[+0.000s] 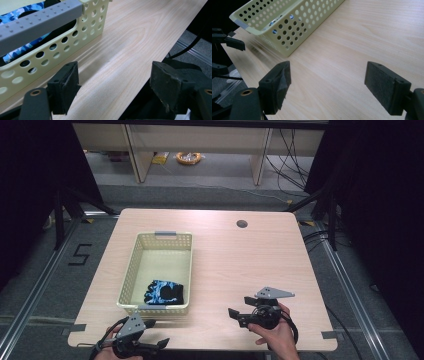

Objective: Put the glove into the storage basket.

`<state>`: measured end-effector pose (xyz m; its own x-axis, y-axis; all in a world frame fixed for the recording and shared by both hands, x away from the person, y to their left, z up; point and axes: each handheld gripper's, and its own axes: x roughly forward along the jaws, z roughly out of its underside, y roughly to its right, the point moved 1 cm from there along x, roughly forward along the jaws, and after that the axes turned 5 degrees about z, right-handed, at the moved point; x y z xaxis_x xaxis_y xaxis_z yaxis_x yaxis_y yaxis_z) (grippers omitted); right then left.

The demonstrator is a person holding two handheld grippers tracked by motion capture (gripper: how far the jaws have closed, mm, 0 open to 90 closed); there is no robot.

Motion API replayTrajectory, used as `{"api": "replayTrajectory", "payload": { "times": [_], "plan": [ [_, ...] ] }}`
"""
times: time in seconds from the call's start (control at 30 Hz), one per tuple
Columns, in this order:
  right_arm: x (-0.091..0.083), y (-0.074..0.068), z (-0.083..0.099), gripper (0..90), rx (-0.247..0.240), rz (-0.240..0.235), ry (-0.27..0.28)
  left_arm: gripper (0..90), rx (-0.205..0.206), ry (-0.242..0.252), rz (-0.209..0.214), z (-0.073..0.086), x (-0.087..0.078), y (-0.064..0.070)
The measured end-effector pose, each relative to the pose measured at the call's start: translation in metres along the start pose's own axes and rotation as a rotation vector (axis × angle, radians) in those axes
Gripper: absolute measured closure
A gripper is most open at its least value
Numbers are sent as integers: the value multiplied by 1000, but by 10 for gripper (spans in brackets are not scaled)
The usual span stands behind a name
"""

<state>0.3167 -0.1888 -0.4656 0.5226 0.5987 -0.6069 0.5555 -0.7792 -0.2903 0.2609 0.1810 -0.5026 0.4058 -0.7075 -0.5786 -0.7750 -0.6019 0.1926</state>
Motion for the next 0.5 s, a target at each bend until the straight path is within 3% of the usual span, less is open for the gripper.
{"api": "replayTrajectory", "payload": {
  "times": [0.03,0.1,0.13,0.23,0.27,0.3,0.33,0.43,0.5],
  "plan": [
    [0,4,1,220,-51,7,17,230,1,-1,0,0,0,0],
    [-1,1,3,220,-12,1,11,229,1,0,-1,0,0,0],
    [-2,3,4,219,-48,11,16,230,1,0,-1,0,0,0],
    [-3,2,6,215,-38,12,18,229,-1,-8,6,0,0,0],
    [-3,2,8,211,-32,5,8,229,25,-26,-7,0,-1,-1],
    [-3,3,8,208,-40,7,-3,228,-19,-10,3,1,1,1],
    [-3,-1,10,207,-6,-2,-5,228,-17,-17,10,0,0,1],
    [-3,3,11,205,-45,4,2,226,-8,-29,0,0,0,0],
    [-4,0,13,203,-15,-2,-9,223,-4,1,-3,0,1,1]
  ]
}}
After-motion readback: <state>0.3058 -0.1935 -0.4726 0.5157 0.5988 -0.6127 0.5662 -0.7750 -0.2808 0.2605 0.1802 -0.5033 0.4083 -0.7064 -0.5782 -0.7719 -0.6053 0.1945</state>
